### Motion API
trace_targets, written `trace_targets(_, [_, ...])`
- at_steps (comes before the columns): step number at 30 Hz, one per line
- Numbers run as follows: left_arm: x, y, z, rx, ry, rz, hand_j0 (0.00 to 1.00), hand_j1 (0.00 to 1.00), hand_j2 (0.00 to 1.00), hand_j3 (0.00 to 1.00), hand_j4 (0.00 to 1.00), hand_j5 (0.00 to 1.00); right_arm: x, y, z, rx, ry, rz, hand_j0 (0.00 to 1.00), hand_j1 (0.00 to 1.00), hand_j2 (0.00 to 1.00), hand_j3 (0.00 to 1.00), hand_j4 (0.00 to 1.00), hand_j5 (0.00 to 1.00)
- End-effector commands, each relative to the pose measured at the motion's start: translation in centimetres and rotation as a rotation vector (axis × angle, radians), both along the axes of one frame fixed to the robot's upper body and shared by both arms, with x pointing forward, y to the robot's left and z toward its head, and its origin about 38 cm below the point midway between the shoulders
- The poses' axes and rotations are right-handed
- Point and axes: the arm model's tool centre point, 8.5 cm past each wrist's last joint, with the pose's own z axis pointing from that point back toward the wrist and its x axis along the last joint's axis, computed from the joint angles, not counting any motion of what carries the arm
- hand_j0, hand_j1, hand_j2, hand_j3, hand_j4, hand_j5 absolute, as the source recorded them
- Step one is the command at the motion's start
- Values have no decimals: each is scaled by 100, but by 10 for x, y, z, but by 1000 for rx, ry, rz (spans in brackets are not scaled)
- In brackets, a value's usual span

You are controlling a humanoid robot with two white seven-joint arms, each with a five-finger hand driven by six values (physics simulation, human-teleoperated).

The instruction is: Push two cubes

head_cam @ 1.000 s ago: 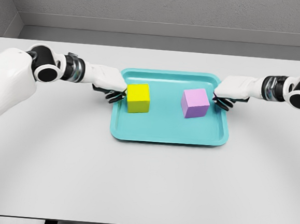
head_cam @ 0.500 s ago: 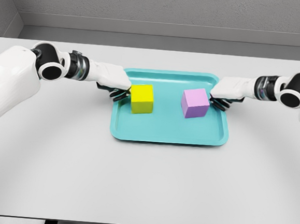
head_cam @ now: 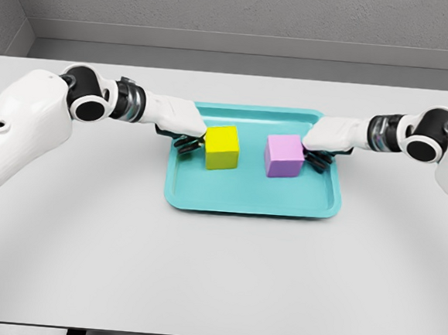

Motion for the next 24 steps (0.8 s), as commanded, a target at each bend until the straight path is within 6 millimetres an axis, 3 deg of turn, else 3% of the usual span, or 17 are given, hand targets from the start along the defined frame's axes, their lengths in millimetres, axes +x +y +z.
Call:
trace_targets(1, [0,0,0,-1,-1,1,6,6,6,6,6,6,-2,4,0,1,-1,14,3,3,3,3,3,3])
trace_targets(6, [4,4,3,6,-8,15,6,6,6,6,6,6,-4,9,1,2,-2,27,3,3,3,3,3,3])
trace_targets(15, [6,-7,9,-1,-20,-1,6,6,6,6,6,6,-3,15,1,8,-5,38,4,4,4,4,4,4])
trace_targets(24, [6,-12,10,-8,-23,-9,6,6,6,6,6,6,-4,-13,5,-5,-6,-11,6,6,6,6,6,6])
